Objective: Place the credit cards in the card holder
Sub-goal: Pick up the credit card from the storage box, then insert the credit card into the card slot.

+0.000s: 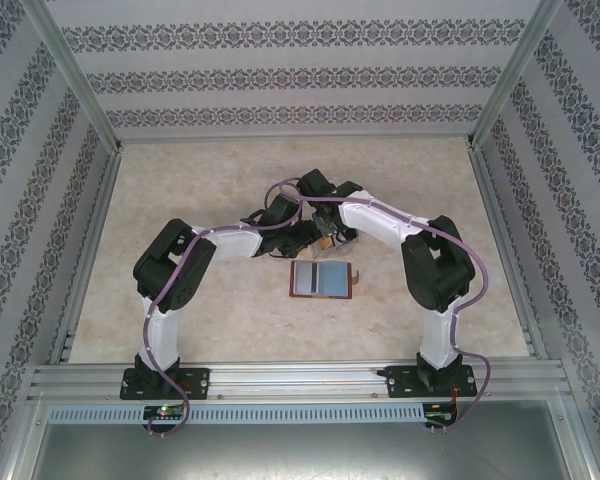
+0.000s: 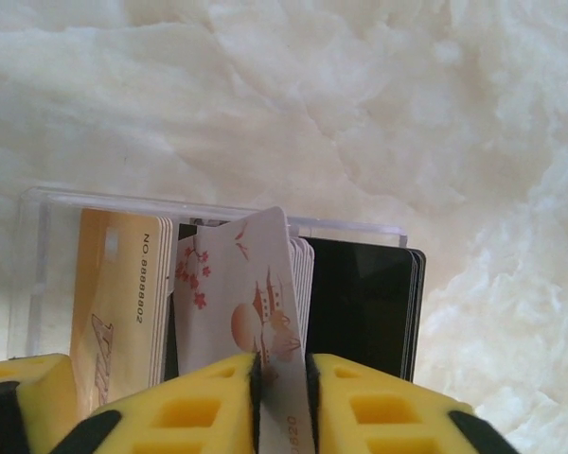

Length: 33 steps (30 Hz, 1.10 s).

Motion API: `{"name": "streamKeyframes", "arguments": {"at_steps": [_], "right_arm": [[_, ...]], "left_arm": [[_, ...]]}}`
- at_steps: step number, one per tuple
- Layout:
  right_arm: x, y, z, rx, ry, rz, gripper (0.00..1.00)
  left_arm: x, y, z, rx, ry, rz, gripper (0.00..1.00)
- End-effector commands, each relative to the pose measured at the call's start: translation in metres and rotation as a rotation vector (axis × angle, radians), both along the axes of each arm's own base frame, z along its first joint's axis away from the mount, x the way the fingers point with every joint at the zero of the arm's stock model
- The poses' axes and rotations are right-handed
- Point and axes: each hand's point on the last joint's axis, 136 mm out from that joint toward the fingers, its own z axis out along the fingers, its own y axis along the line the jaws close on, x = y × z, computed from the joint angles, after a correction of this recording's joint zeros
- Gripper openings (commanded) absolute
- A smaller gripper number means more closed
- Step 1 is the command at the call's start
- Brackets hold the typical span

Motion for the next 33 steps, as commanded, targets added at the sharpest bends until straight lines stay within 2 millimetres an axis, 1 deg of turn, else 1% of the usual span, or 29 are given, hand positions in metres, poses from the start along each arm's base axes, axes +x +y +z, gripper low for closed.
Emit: {"name": "streamKeyframes", "arguments": {"at_steps": [1, 6, 8, 12, 15, 18, 21, 25, 29, 32, 33], "right_arm": [[0.0, -0.013, 0.015, -0.04, -0.035, -0.02, 0.16], [-0.002, -0.01, 0.021, -0.002, -0.035, -0.022, 0.1], [-0.004, -0.008, 0.027, 0.031, -0.041, -0.028, 0.09], [-0.012, 0.001, 0.042, 0.176, -0.032, -0.039, 0.05], [-0.021, 0.011, 0.06, 0.381, -0.025, -0.045, 0.01], [-0.029, 0.007, 0.076, 0.524, -0.059, -0.084, 0.01], [-0.039, 0.003, 0.091, 0.712, -0.081, -0.127, 0.0], [-0.047, -0.006, 0.106, 0.953, -0.117, -0.207, 0.0], [-0.055, -0.019, 0.112, 1.109, -0.136, -0.307, 0.0], [-0.059, -0.019, 0.115, 1.222, -0.134, -0.354, 0.0], [-0.06, -0.019, 0.113, 1.248, -0.126, -0.373, 0.0]], "left_arm": [[-0.007, 0.014, -0.027, 0.048, 0.07, 0.028, 0.52], [-0.005, 0.013, -0.023, 0.042, 0.061, 0.025, 0.52], [-0.005, 0.013, -0.021, 0.041, 0.056, 0.023, 0.52], [-0.004, 0.011, -0.01, 0.027, 0.034, 0.014, 0.52], [-0.002, 0.007, 0.01, -0.001, -0.02, -0.008, 0.54], [0.001, 0.009, 0.032, -0.016, -0.088, -0.001, 0.56], [0.002, 0.012, 0.055, -0.029, -0.143, 0.003, 0.58], [-0.003, 0.013, 0.078, -0.06, -0.181, -0.004, 0.6], [-0.01, 0.008, 0.097, -0.15, -0.206, -0.016, 0.62], [-0.013, -0.003, 0.109, -0.26, -0.208, -0.035, 0.61], [-0.015, -0.007, 0.113, -0.299, -0.207, -0.04, 0.61]]}}
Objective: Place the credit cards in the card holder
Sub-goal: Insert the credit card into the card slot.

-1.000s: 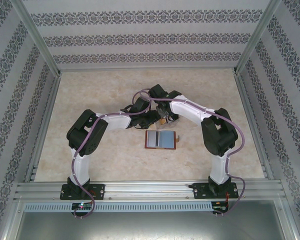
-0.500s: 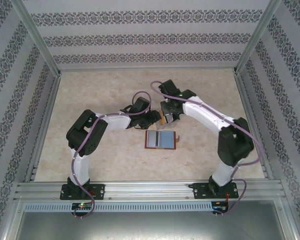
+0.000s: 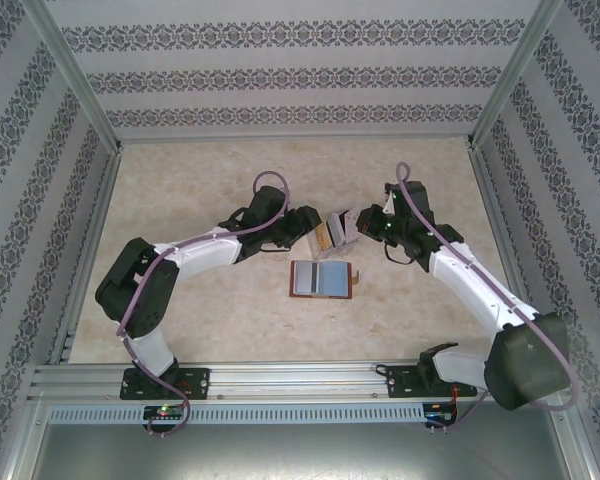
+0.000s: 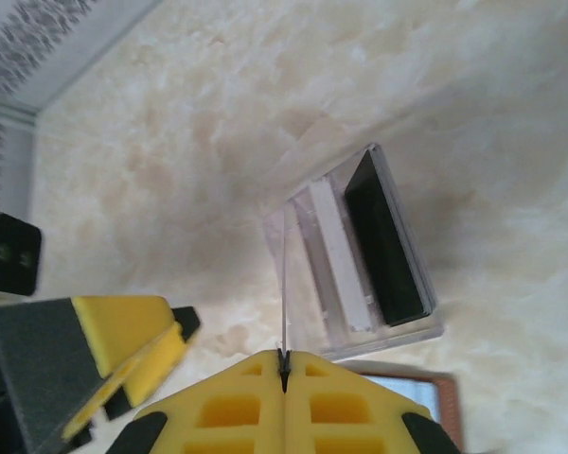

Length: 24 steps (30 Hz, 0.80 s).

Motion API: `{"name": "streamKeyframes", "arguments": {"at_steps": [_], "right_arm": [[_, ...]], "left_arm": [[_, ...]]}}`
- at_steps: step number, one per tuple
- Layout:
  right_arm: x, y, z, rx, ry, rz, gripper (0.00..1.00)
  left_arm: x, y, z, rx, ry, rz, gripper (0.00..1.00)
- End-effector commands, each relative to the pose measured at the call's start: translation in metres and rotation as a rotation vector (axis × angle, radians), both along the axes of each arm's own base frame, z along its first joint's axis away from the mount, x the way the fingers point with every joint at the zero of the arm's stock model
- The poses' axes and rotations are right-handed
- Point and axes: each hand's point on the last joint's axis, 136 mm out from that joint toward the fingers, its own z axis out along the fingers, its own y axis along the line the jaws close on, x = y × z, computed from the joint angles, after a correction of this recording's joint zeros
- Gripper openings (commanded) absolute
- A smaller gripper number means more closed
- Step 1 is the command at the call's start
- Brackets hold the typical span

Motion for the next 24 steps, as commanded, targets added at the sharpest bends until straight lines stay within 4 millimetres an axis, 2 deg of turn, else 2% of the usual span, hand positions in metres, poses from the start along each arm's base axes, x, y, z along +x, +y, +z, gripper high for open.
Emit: {"name": "streamKeyframes", "arguments": {"at_steps": [1, 7, 15, 22, 24], "right_arm": [[0.001, 0.015, 0.02, 0.221, -0.012, -0.026, 0.0], [-0.001, 0.022, 0.015, 0.336, 0.003, -0.029, 0.0], [-0.002, 0.026, 0.016, 0.384, 0.001, -0.022, 0.02], [-0.001, 0.029, 0.012, 0.405, 0.017, -0.019, 0.02], [0.0, 0.028, 0.011, 0.404, 0.019, -0.02, 0.02]], "left_arm": [[0.0, -0.012, 0.021, -0.159, -0.025, -0.032, 0.61], [0.001, -0.026, 0.041, -0.31, -0.047, -0.069, 0.6], [-0.002, -0.034, 0.046, -0.362, -0.043, -0.112, 0.56], [-0.005, -0.037, 0.062, -0.427, -0.083, -0.134, 0.33], [-0.005, -0.036, 0.062, -0.428, -0.084, -0.135, 0.23]]}}
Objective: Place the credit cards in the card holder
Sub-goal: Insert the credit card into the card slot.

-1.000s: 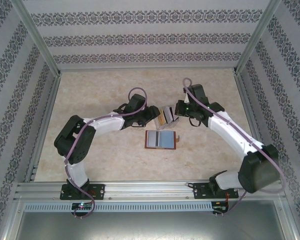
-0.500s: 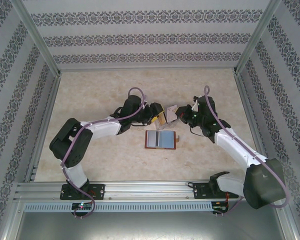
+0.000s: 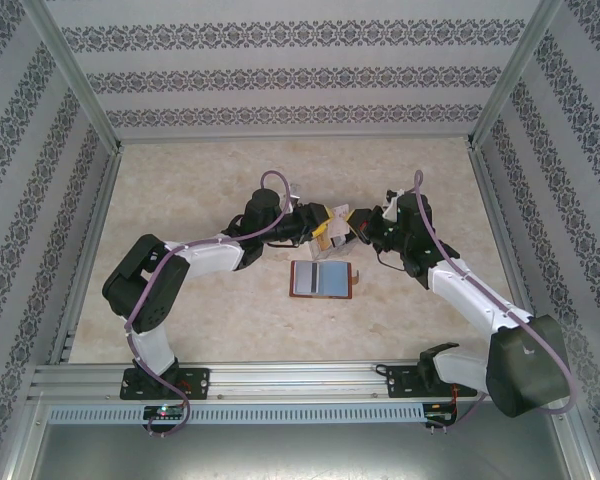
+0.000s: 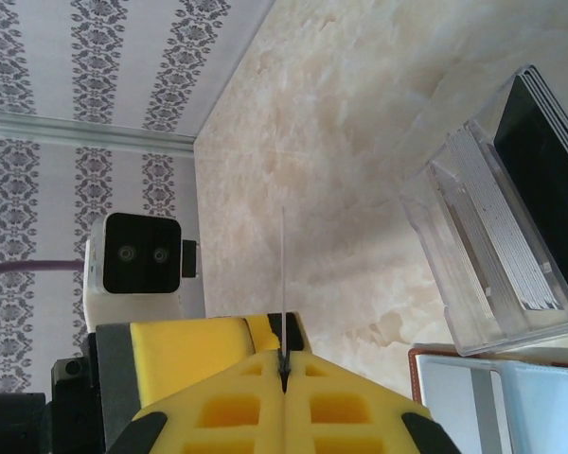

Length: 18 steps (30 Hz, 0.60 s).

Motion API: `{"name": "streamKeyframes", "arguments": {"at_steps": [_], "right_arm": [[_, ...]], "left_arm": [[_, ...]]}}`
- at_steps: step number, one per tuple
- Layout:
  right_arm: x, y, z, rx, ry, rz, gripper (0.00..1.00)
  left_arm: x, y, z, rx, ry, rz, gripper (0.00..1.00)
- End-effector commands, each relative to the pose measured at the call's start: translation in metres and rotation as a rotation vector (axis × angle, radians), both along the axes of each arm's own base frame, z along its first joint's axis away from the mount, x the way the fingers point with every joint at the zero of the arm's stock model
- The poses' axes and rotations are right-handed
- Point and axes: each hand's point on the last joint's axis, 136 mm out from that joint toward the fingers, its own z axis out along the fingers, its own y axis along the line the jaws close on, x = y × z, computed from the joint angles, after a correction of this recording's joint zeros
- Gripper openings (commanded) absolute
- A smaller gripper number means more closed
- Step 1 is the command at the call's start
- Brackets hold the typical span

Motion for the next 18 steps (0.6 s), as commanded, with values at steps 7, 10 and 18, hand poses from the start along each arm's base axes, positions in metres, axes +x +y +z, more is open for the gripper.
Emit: {"name": "streamKeyframes", "arguments": {"at_steps": [7, 10, 18], "right_arm": [[-0.004, -0.001, -0.014, 0.002, 0.034, 0.017, 0.07], [-0.011, -0.002, -0.024, -0.03, 0.056, 0.036, 0.21], [-0.044, -0.004, -0.091, -0.325, 0.18, 0.126, 0.3]], "left_arm": [[-0.004, 0.007, 0.009, -0.05, -0.035, -0.002, 0.0], [-0.01, 0.011, 0.001, -0.029, -0.022, 0.0, 0.0], [-0.049, 0.052, -0.066, 0.299, 0.071, 0.021, 0.0]]}}
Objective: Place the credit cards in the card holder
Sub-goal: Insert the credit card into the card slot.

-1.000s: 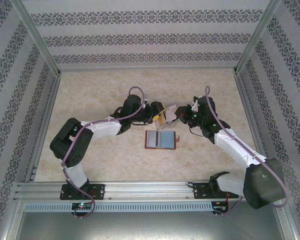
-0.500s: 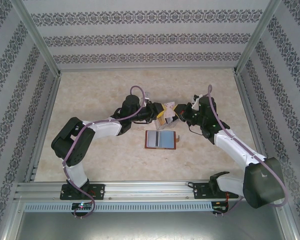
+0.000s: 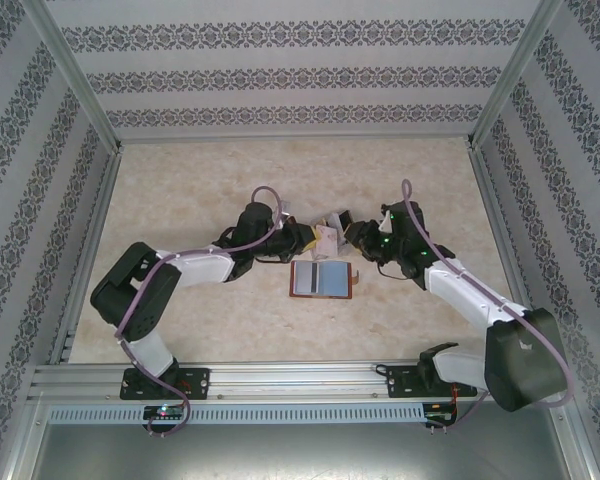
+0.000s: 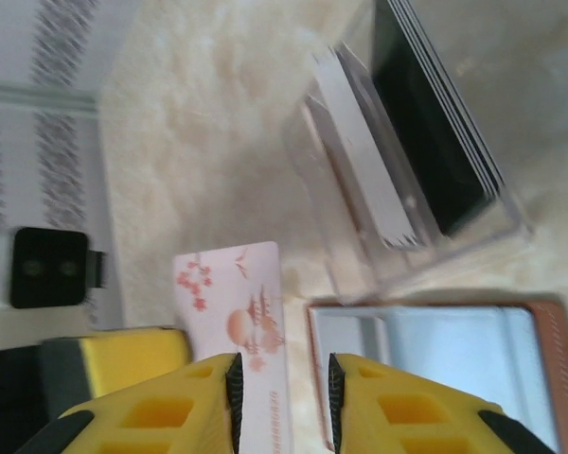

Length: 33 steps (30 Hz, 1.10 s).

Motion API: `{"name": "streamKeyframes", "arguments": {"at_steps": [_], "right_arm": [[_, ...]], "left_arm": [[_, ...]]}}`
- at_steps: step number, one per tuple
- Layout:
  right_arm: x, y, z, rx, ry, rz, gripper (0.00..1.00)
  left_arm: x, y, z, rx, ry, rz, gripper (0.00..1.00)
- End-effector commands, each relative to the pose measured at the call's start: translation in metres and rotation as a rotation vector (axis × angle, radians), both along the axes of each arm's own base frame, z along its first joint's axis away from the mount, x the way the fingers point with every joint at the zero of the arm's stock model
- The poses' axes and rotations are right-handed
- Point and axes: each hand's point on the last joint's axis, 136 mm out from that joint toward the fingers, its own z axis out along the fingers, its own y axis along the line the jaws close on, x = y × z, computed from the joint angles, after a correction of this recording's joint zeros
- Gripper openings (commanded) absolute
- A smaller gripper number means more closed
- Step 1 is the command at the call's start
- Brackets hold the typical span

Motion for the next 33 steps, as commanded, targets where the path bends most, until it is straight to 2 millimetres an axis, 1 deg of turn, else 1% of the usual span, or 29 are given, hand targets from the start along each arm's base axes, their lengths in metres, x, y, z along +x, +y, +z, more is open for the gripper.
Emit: {"name": "streamKeyframes", "arguments": {"at_steps": [1, 3, 5, 7, 10, 15, 20, 23, 25, 27, 30, 33], "right_arm": [[-0.021, -0.002, -0.038, -0.172, 0.058, 0.077, 0.24], [-0.028, 0.001, -0.054, -0.219, 0.093, 0.114, 0.17], [-0.034, 0.003, -0.068, -0.246, 0.133, 0.141, 0.12], [-0.037, 0.002, -0.08, -0.282, 0.153, 0.155, 0.11], [-0.039, -0.001, -0.092, -0.316, 0.175, 0.168, 0.11], [-0.04, -0.009, -0.103, -0.362, 0.196, 0.173, 0.1], [-0.044, -0.02, -0.116, -0.432, 0.244, 0.18, 0.1], [-0.045, -0.022, -0.123, -0.449, 0.267, 0.186, 0.09], [-0.046, -0.022, -0.127, -0.456, 0.278, 0.188, 0.08], [-0.048, -0.024, -0.131, -0.467, 0.287, 0.189, 0.09], [-0.049, -0.027, -0.135, -0.484, 0.299, 0.189, 0.08], [-0.05, -0.029, -0.136, -0.494, 0.305, 0.187, 0.08]], "left_arm": [[-0.021, 0.026, -0.027, 0.189, 0.0, -0.002, 0.0], [-0.028, 0.03, -0.038, 0.223, 0.001, -0.008, 0.0], [-0.035, 0.029, -0.047, 0.239, 0.003, -0.022, 0.0], [-0.039, 0.027, -0.054, 0.256, -0.002, -0.042, 0.0], [-0.042, 0.025, -0.061, 0.276, -0.027, -0.053, 0.0], [-0.042, 0.022, -0.071, 0.306, -0.06, -0.055, 0.0], [-0.04, 0.016, -0.075, 0.263, -0.069, -0.056, 0.0], [-0.04, 0.012, -0.078, 0.251, -0.082, -0.061, 0.0], [-0.041, 0.006, -0.075, 0.212, -0.097, -0.069, 0.0], [-0.044, 0.003, -0.076, 0.201, -0.104, -0.076, 0.0], [-0.045, 0.004, -0.081, 0.211, -0.102, -0.059, 0.0], [-0.046, 0.005, -0.08, 0.204, -0.101, -0.046, 0.0]]}}
